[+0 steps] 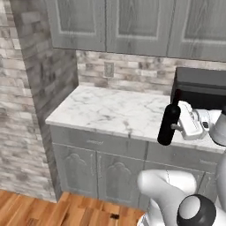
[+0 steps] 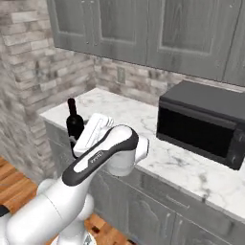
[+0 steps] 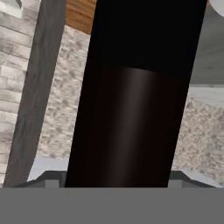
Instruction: There is a wine glass and glass cup on the dining counter. Place the wine bottle next to the wine glass and the juice bottle next to the glass cup.
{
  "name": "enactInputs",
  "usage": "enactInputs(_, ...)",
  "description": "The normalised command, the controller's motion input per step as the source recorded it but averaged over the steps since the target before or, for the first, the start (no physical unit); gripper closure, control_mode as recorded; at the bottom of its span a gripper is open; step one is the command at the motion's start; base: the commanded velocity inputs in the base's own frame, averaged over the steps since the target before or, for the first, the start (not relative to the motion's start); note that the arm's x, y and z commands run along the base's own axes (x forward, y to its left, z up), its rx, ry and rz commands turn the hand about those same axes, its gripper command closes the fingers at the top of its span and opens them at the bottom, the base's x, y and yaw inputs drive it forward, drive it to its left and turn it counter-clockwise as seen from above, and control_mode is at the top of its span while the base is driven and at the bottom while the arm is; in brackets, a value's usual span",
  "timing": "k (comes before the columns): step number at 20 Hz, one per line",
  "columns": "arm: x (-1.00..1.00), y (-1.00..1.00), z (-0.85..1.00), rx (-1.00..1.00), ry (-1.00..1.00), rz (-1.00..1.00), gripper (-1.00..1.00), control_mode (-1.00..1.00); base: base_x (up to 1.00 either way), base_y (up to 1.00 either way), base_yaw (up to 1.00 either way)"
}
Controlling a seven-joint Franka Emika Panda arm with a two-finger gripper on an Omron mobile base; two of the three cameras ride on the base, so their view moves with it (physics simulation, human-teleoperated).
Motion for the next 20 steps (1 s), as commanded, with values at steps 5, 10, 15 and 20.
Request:
enactInputs(5,0.00,0.00,0.00,0.00,0.00,0.00,1.00,1.00,0.00,0.91,0.73)
enactInputs(10,0.00,0.00,0.00,0.00,0.00,0.00,1.00,1.00,0.00,1.00,0.71)
enactInputs(15,0.00,0.00,0.00,0.00,0.00,0.00,1.00,1.00,0.00,1.00,0.63)
enactInputs(20,0.00,0.00,0.00,0.00,0.00,0.00,1.00,1.00,0.62,0.67,0.52)
